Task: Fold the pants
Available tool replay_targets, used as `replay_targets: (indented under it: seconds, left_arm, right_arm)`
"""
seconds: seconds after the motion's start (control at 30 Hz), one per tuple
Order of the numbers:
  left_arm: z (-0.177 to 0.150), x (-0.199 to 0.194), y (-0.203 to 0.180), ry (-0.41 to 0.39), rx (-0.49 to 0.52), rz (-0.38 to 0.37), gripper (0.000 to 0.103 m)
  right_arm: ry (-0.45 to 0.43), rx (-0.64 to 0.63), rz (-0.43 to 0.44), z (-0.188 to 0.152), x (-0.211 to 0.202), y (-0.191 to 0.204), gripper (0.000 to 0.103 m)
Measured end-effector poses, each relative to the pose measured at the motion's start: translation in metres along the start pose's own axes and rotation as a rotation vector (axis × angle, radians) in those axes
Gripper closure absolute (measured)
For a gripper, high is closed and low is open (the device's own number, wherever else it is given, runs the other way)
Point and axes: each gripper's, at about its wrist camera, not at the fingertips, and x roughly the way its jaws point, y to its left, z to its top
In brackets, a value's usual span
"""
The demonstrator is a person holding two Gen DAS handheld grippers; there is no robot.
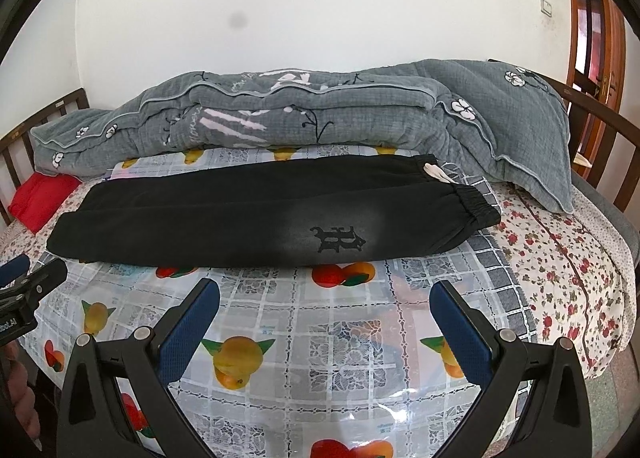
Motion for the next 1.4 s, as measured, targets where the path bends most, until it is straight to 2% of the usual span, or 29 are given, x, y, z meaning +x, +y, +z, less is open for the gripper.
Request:
replay_targets:
  seconds: [0.43, 0.57, 0.67, 0.77, 0.93, 1.0, 1.07, 1.17, 1.3, 1.4]
  left_arm:
    - [0.006, 0.005, 0.002, -0.006, 0.0, -0.001, 0.0]
    - [0.008, 0.018, 0.011, 0.0, 0.001, 0.044, 0.0]
    - [0.007, 0.032, 0.026, 0.006, -0.021, 0.05, 0.0]
    - [0.005, 0.053, 0.051, 0.04, -0.089, 0.007, 0.0]
    - [-0.007, 0.095, 0.102, 0.093, -0.185, 0.028, 0.001]
    - [-0.012, 0.112, 0.124, 0.103, -0.222, 0.034, 0.002]
    - [-0.017, 0.125, 0.144, 0.103, -0.256, 0.036, 0.006]
    - [-0.021, 0.147, 0.175, 0.12, -0.353, -0.006, 0.011]
    - [-0.026, 0.176, 0.214, 0.123, -0.501, -0.062, 0.021]
    - [-0.019, 0.19, 0.223, 0.113, -0.515, -0.028, 0.022]
  right_arm:
    - [-0.006, -0.022, 0.012, 0.006, -0.004, 0.007, 0.0]
    - [-0.029, -0.018, 0.009, 0.008, -0.002, 0.005, 0.0]
    - [-0.028, 0.0, 0.005, 0.009, 0.009, -0.003, 0.0]
    - [-0.01, 0.034, 0.011, 0.009, 0.028, -0.016, 0.0]
    - [0.039, 0.107, 0.015, 0.003, 0.076, -0.046, 0.002]
    - [0.081, 0.131, 0.038, -0.001, 0.096, -0.057, 0.013]
    - [0.116, 0.167, 0.055, -0.007, 0.12, -0.072, 0.018]
    - [0.141, 0.227, 0.092, -0.014, 0.148, -0.092, 0.032]
    - [0.171, 0.305, 0.101, -0.014, 0.184, -0.117, 0.034]
    - [0.193, 0.312, 0.081, -0.009, 0.208, -0.123, 0.034]
